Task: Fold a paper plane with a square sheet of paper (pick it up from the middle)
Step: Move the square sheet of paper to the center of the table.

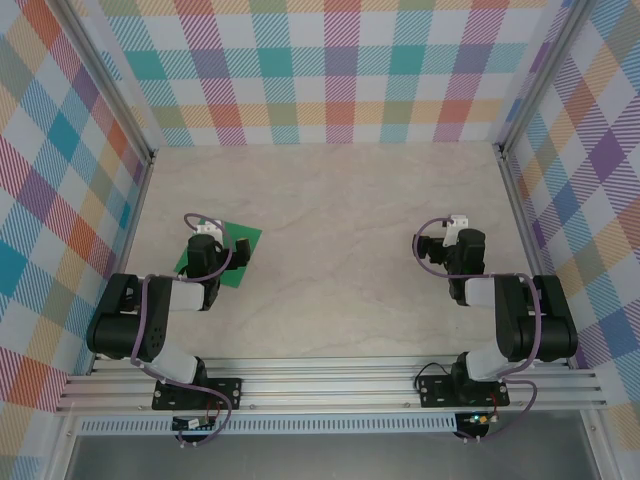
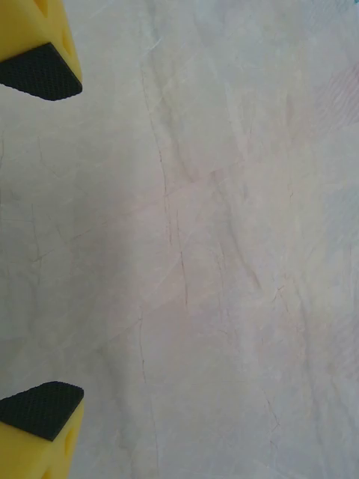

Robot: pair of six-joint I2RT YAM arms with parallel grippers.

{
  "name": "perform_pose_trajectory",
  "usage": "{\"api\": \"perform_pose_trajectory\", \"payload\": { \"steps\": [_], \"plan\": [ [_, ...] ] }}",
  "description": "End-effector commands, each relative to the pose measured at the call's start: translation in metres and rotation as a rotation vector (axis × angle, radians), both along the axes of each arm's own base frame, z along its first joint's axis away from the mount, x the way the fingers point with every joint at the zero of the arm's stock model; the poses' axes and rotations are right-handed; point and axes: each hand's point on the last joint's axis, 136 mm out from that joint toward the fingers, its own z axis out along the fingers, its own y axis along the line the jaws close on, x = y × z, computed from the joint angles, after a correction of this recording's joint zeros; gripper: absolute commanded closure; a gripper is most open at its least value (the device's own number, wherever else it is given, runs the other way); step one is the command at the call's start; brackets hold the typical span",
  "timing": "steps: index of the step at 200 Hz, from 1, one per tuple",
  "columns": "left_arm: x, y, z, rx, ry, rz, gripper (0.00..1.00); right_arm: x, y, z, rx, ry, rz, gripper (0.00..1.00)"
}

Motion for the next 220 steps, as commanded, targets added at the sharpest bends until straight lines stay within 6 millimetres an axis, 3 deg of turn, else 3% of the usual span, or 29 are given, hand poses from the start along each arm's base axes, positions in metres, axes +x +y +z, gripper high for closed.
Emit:
{"api": "perform_pose_trajectory", "payload": {
  "steps": [1, 175, 220],
  "plan": [
    [0.014, 0.003, 0.017, 0.005, -0.068, -0.005, 0.0, 0.013, 0.004, 0.019, -0.009, -0.079, 0.034, 0.0],
    [0.012, 0.002, 0.017, 0.003, -0.074, -0.014, 0.0, 0.013, 0.003, 0.02, -0.008, -0.081, 0.035, 0.0],
    [-0.006, 0.015, 0.06, -0.054, -0.089, 0.079, 0.0, 0.013, 0.0, 0.04, 0.031, 0.053, -0.006, 0.0]
  ]
}}
